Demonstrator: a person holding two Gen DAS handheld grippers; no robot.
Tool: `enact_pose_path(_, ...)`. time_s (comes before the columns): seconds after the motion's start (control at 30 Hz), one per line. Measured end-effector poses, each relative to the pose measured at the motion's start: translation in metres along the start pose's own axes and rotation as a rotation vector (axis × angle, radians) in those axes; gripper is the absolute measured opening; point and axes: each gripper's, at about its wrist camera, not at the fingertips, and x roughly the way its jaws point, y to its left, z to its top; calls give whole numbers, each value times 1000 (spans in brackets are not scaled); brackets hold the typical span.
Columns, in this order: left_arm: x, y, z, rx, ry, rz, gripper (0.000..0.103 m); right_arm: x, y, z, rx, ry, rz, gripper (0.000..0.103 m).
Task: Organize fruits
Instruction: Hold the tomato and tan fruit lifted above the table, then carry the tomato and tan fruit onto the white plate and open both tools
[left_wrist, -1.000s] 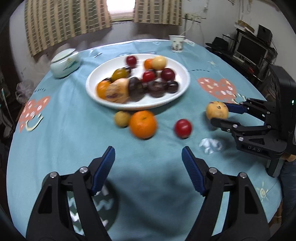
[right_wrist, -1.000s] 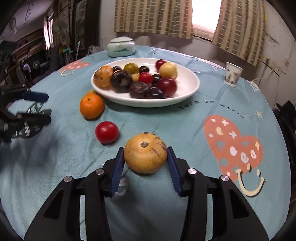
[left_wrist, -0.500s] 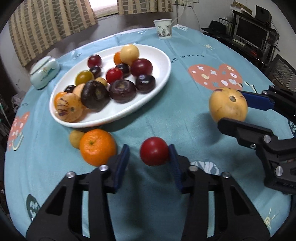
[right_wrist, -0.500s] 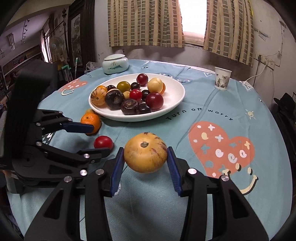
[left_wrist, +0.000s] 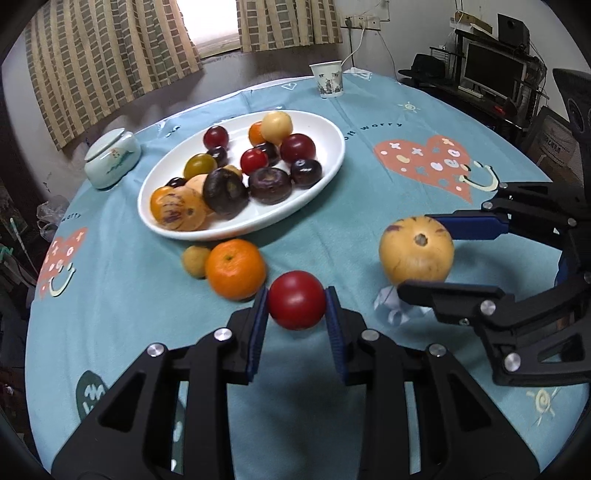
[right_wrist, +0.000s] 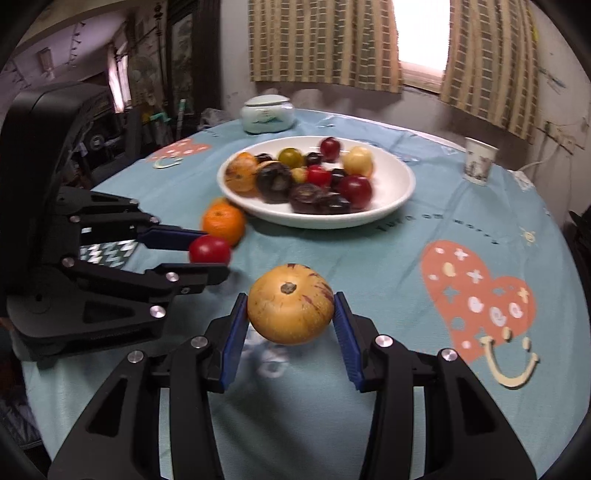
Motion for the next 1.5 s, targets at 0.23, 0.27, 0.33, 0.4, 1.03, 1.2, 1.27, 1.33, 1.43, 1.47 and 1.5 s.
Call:
enact_pose_path(0.23, 3, 23, -11, -70, 8, 4, 31, 12, 17, -5, -53, 50, 10, 46)
enact_pose_path(0.27, 3, 26, -11, -77, 6, 3, 31, 13, 18, -6, -53, 51, 10, 46)
enact_pose_path(0.33, 3, 29, -12, -90, 0, -6, 31, 14, 17, -6, -48, 55, 13, 46)
enact_pose_path(0.4, 2, 30, -13, -95, -9, -15, 31, 15, 17, -7, -46, 58, 14, 46)
enact_pose_path(1.03, -2, 26, -15, -69, -28, -20, 31, 20, 24, -8, -74, 76, 36, 46)
enact_pose_path(1.2, -13, 31, -1, -51, -36, -46, 31, 13, 19, 2, -42, 52, 47, 46)
enact_pose_path(1.27, -18, 42, 18, -61, -59, -35, 31, 8, 10, 16, -16, 19, 26, 46)
enact_pose_path(1.33, -19, 58, 44, -85, -93, 2, 31, 3, 1, 31, 4, -26, -4, 46)
enact_pose_path(1.43, -4, 81, 85, -146, -100, 54, 31, 2, -19, 61, 52, -111, -53, 46)
enact_pose_path(1.47, 2, 86, 95, -157, -95, 71, 31, 5, -25, 70, 61, -125, -77, 46)
enact_pose_path(1.5, 10, 91, 105, -167, -88, 85, 31, 12, -32, 81, 77, -136, -99, 46)
